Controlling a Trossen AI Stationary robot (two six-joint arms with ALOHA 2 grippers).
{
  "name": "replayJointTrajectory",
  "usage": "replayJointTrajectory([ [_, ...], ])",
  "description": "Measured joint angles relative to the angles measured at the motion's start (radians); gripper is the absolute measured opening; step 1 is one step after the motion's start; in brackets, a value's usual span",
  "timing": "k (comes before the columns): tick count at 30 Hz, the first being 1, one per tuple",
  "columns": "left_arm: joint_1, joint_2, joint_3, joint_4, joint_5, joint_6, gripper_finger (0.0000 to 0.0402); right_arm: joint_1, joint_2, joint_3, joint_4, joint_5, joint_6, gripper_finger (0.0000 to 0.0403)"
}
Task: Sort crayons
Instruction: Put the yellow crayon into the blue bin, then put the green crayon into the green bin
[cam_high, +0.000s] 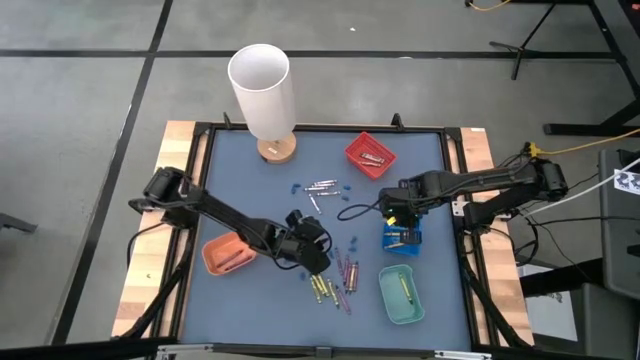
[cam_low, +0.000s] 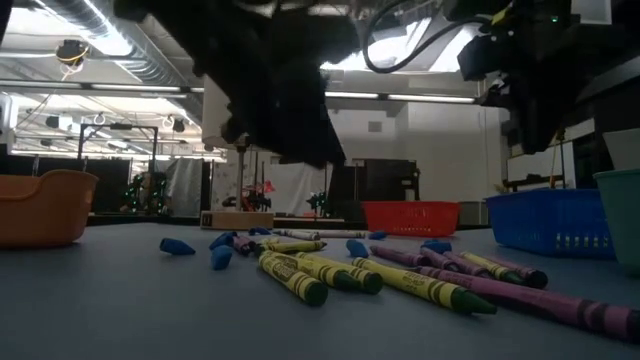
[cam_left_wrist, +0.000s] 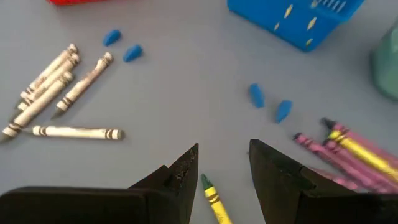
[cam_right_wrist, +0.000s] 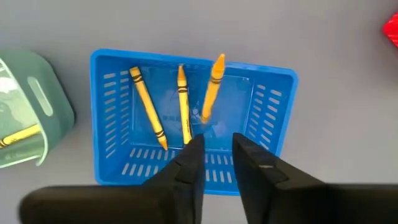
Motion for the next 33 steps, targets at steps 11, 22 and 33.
replayJointTrajectory([
  [11,0.032,0.100,0.000,0.015,0.048,-0.001,0.0128,0.000,0.000,0.000,0.011,0.000,-0.001,0.0130],
  [22,0.031,0.150,0.001,0.016,0.135,-0.005,0.0127,0.000,0.000,0.001,0.016,0.000,-0.002,0.0127],
  [33,0.031,0.151,0.001,0.019,0.145,-0.005,0.0054,0.000,0.000,0.001,0.016,0.000,-0.002,0.0127],
])
